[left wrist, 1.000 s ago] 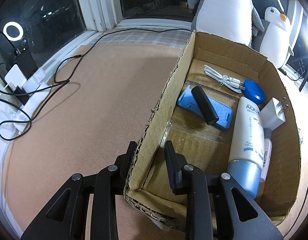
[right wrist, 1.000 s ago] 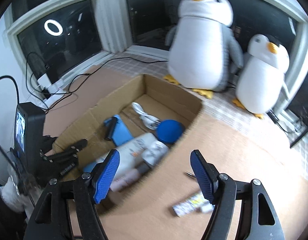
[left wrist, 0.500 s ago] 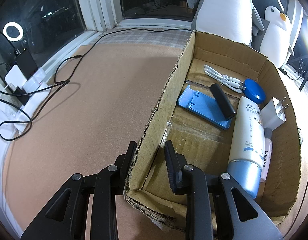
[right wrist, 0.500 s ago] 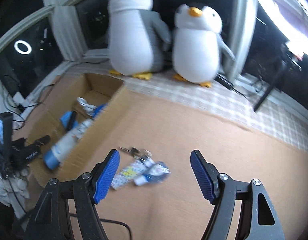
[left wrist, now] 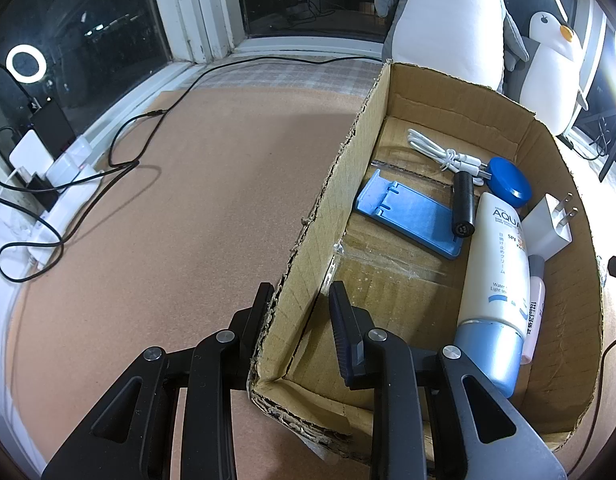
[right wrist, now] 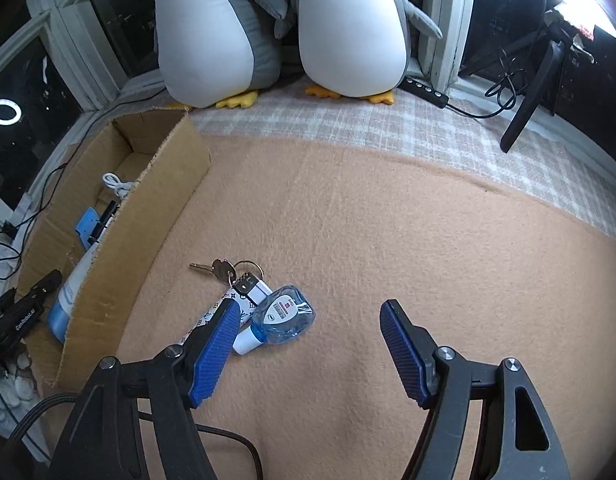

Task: Organize rigid objects
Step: 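Move the right gripper back and grasp the blue hand sanitizer bottle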

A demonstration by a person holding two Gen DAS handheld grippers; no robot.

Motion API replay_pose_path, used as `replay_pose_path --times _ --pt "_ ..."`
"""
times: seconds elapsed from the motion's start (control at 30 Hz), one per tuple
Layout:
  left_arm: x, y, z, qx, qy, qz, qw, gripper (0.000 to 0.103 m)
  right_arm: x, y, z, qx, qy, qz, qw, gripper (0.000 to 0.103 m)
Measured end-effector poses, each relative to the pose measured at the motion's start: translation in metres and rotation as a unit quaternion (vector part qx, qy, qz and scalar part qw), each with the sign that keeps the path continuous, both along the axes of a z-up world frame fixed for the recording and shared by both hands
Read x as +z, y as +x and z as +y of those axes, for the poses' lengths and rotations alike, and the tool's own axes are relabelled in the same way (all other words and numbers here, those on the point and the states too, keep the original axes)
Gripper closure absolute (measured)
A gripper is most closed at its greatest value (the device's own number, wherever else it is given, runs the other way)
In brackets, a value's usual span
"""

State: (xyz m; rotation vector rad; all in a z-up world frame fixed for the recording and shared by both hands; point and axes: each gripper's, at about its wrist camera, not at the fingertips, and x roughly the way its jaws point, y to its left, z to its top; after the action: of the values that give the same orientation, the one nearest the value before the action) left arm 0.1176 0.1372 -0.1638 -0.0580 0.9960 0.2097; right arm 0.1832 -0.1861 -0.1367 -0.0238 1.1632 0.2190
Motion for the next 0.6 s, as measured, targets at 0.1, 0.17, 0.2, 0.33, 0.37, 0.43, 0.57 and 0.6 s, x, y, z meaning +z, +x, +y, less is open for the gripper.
replay_pose_path --times 0.1,0.17,0.2,0.33,0.37,0.43,0.57,0.6 --pt "0.000 0.000 0.000 0.000 0.000 0.000 1.0000 0.078 -0.006 0.002 0.006 0.001 -0.009 0.008 1.000 0.044" --pt "0.000 0.000 0.000 0.001 0.000 0.000 1.0000 0.078 -0.009 0.003 0.009 0.001 -0.013 0.010 1.000 0.045" --pt "0.000 0.000 0.000 0.001 0.000 0.000 1.0000 0.078 -0.011 0.003 0.009 0.002 -0.015 0.011 1.000 0.045" --pt "0.000 0.000 0.000 0.001 0.000 0.000 1.0000 0.078 -0.016 0.002 0.013 0.012 -0.031 0.017 0.999 0.052" --pt "0.000 0.000 0.000 0.001 0.000 0.000 1.0000 0.078 -0.016 0.001 0.013 0.014 -0.030 0.017 0.999 0.052" --pt "0.000 0.000 0.000 0.001 0.000 0.000 1.0000 0.078 -0.016 0.001 0.013 0.018 -0.033 0.017 0.999 0.053" --pt "0.000 0.000 0.000 0.001 0.000 0.000 1.0000 0.078 -0.015 0.001 0.009 0.029 -0.043 0.017 0.998 0.054" --pt "0.000 0.000 0.000 0.001 0.000 0.000 1.0000 0.078 -0.015 0.001 0.008 0.030 -0.046 0.018 0.998 0.054"
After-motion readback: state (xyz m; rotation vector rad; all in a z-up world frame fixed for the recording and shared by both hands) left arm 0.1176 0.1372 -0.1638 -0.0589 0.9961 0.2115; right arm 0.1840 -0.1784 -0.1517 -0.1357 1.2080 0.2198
